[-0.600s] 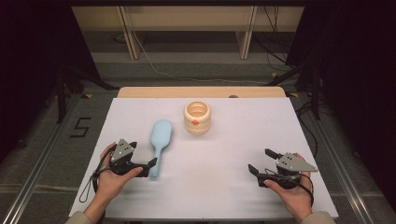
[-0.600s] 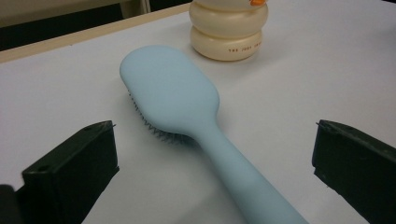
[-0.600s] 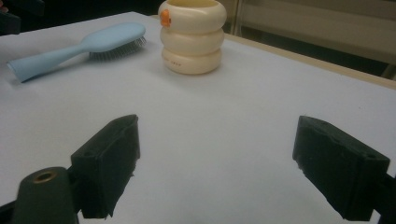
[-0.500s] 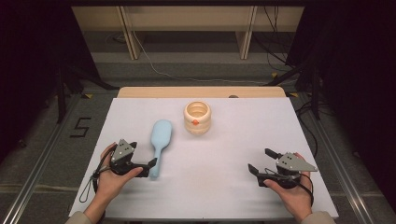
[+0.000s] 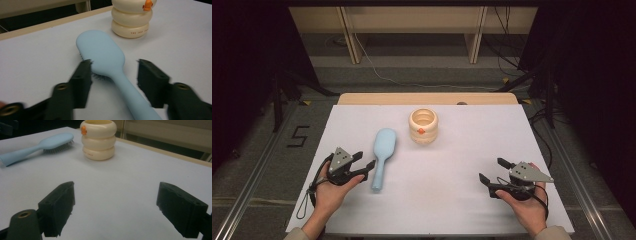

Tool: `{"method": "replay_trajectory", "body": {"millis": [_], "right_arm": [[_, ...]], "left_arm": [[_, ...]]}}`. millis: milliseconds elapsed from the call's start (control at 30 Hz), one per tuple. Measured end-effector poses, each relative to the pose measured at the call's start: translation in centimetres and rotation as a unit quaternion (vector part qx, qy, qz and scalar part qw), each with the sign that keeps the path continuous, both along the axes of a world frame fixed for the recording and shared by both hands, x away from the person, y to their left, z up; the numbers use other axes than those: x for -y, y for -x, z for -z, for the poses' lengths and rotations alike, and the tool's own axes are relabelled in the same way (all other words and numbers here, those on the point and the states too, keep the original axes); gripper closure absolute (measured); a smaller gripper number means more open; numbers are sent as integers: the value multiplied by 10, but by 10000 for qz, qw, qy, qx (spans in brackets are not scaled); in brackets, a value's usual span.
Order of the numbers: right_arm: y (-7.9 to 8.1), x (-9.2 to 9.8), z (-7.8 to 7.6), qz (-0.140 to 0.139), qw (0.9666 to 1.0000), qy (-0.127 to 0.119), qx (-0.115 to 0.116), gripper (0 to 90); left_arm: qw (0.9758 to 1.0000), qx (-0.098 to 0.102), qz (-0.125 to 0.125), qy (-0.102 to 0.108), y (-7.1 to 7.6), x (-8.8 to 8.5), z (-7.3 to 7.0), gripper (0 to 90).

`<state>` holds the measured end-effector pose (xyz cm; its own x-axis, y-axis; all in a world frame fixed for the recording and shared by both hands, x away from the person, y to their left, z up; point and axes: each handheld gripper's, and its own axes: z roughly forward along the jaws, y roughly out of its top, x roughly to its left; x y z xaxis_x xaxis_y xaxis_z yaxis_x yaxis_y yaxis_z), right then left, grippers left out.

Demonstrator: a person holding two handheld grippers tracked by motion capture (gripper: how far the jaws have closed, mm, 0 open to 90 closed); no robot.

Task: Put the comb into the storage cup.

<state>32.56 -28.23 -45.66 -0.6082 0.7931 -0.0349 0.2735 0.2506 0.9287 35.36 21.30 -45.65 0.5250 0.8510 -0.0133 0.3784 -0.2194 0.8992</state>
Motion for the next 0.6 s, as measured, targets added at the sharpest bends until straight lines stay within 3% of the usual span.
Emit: {"method": "replay_trajectory", "body": {"millis": [33,67,100,133,167,233,267,300,333,400,600], "right_arm": [[0,0,0,0,10000,0,0,160],[0,0,0,-2,10000,-1,0,160],[0,0,0,-2,10000,-1,0,160],[0,0,0,10,10000,8,-5,160],[0,0,0,10,10000,8,-5,160],[-1,-1,0,7,10000,25,-11,160],[-1,-1,0,7,10000,25,-11,160],[-1,-1,0,10,10000,32,-10,160],[-1,-1,0,17,10000,39,-11,160],[-1,-1,0,34,10000,49,-16,160],[-1,0,1,56,10000,45,-27,159]], "left_arm": [[10000,24,6,-2,0,1,-1,521],[10000,19,49,-25,1,2,-3,648],[9999,-1,105,-36,1,5,-4,648],[9998,-24,194,-61,2,9,-5,739],[9993,-82,348,-108,2,15,-6,739],[9978,-220,559,-267,2,32,-7,850],[9978,-220,559,-267,2,32,-7,878],[9964,-318,600,-499,1,45,-5,896],[9964,-318,600,-499,1,45,-5,897],[9917,-563,790,-843,-1,62,2,898],[9883,-920,793,-926,-6,72,8,899]]}}
